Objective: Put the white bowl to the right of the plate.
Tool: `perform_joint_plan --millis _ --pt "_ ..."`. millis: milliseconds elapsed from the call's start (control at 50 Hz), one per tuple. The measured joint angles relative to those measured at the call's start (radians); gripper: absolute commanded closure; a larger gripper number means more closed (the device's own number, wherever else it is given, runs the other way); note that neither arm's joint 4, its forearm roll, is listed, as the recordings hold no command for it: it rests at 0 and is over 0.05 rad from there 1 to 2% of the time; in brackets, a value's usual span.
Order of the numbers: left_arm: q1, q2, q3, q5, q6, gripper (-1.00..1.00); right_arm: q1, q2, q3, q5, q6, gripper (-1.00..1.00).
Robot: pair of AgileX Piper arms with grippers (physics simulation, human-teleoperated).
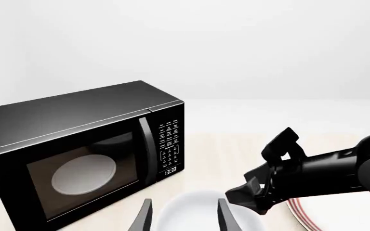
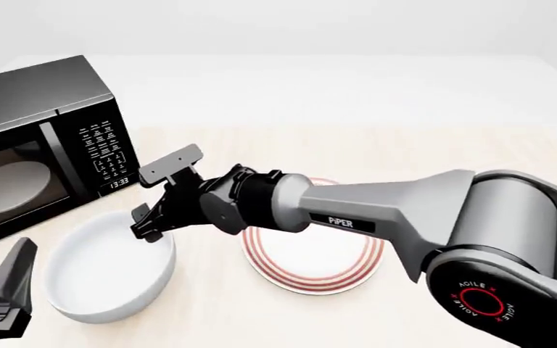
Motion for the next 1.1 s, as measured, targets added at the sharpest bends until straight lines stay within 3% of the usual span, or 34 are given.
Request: perform_joint_plan --millis 740,1100 --pt "0.000 0.000 0.000 0.000 0.000 -1.00 -0.001 0.080 0.014 -0.061 0.094 -1.00" --pt "0.000 0.000 0.000 0.000 0.000 -1.00 0.002 0.107 0.012 -0.077 0.114 -1.00"
